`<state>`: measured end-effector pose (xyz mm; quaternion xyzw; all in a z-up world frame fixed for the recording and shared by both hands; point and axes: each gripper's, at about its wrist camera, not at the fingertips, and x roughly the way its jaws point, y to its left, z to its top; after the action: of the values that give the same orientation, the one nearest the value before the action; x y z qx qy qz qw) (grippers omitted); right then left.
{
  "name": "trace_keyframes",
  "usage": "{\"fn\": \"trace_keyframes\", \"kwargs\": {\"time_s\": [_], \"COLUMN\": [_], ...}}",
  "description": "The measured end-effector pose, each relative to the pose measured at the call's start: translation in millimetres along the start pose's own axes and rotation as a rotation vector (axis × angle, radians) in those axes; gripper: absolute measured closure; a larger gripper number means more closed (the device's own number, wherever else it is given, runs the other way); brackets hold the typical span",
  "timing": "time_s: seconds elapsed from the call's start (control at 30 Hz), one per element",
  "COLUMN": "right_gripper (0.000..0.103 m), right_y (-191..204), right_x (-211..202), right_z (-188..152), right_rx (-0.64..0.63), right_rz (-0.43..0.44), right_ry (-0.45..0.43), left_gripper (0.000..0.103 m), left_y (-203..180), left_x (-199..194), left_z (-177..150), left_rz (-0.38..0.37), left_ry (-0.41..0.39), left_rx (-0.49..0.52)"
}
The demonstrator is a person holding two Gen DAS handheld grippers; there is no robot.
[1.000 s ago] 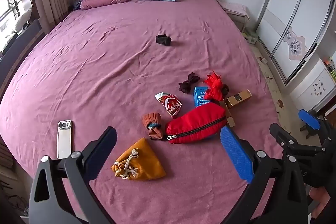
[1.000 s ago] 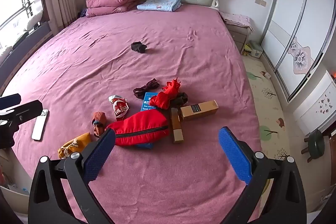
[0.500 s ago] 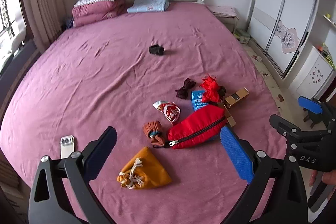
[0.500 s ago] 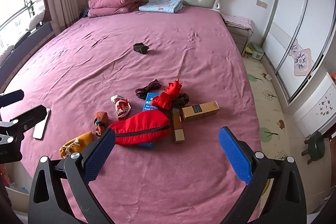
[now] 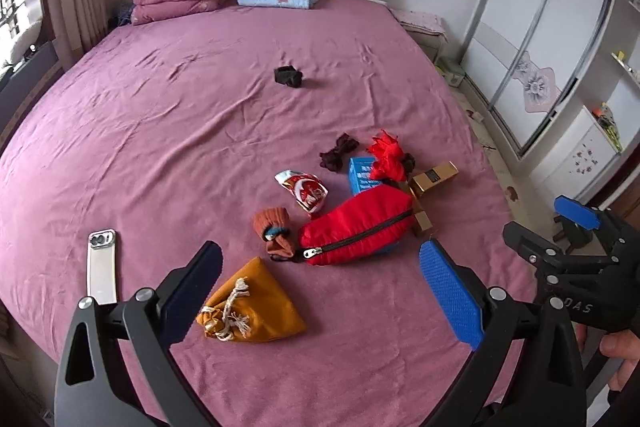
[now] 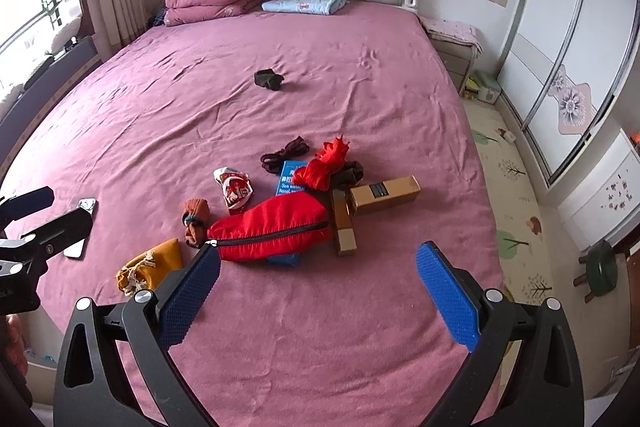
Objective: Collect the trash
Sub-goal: 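Move both tools toward the items scattered on the bed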
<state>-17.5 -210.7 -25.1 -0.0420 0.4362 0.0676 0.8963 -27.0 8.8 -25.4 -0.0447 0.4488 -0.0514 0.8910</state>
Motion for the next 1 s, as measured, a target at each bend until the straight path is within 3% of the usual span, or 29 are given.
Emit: {"fn": "trace_keyframes", "kwargs": {"time_s": [0.07,0.23,0.67,1.0], "right_gripper": [0.009,0.009,0.009,0.009], "right_y": [0.5,2.2,-11.5,-17.1], "right_x": [1.4,-1.0,-27.2,-36.6], "right_z": [-4.6,-9.6,-24.3,-38.0], "right_rx": [0.012,0.012,-0.060,-0.085], "right_rz": [0.003,0.000,0.072,0.146], "right_ry": [0.010,0.033,0.005,-0.013], "left_gripper": [0.004,0.004,0.004,0.004], "left_y": [0.5,0.7,-17.4,-26.6], "left_x": [0.3,-4.2,-22.0,-40.1], "left_z": [-1.8,-2.9,-21.8,-42.1], "left_rz": [-0.017,0.023,0.034,0.118], "left_ry": [0.005,-0.003,-0.015,-0.027], "left_rx": [0.002,0.019,-0.018,-0.021]}}
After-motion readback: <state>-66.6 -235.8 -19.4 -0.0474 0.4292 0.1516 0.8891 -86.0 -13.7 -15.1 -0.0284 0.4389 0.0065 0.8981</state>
